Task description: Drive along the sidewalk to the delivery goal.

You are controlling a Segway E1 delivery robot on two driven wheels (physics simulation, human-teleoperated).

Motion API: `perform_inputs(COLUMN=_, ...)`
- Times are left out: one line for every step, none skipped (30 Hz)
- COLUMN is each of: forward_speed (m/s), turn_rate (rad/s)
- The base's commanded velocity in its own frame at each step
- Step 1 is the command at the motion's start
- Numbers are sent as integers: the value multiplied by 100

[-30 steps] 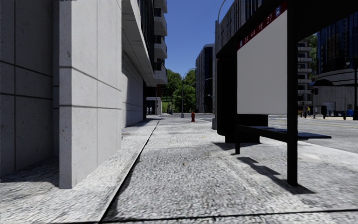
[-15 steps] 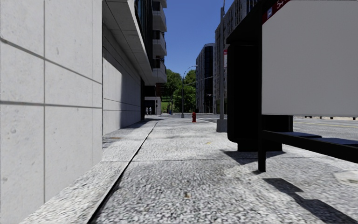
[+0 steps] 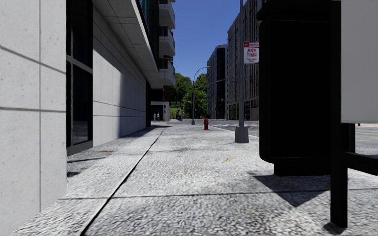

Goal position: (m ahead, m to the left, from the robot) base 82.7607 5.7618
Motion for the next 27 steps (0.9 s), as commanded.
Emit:
perform_inputs(forward_speed=200, turn_rate=0)
perform_inputs(forward_speed=200, turn_rate=0)
perform_inputs(forward_speed=200, turn_rate=0)
perform_inputs(forward_speed=200, turn_rate=0)
perform_inputs(forward_speed=200, turn_rate=0)
perform_inputs(forward_speed=200, turn_rate=0)
perform_inputs(forward_speed=200, turn_rate=32)
perform_inputs(forward_speed=200, turn_rate=32)
perform_inputs(forward_speed=200, turn_rate=57)
perform_inputs(forward_speed=200, turn_rate=69)
perform_inputs(forward_speed=200, turn_rate=70)
perform_inputs(forward_speed=200, turn_rate=0)
perform_inputs(forward_speed=200, turn_rate=0)
perform_inputs(forward_speed=200, turn_rate=0)
perform_inputs(forward_speed=200, turn_rate=0)
perform_inputs(forward_speed=200, turn_rate=0)
perform_inputs(forward_speed=200, turn_rate=0)
perform_inputs(forward_speed=200, turn_rate=0)
perform_inputs(forward_speed=200, turn_rate=0)
perform_inputs(forward_speed=200, turn_rate=0)
perform_inputs(forward_speed=200, turn_rate=0)
perform_inputs(forward_speed=200, turn_rate=0)
perform_inputs(forward_speed=200, turn_rate=0)
perform_inputs(forward_speed=200, turn_rate=0)
perform_inputs(forward_speed=200, turn_rate=0)
perform_inputs(forward_speed=200, turn_rate=0)
perform_inputs(forward_speed=200, turn_rate=0)
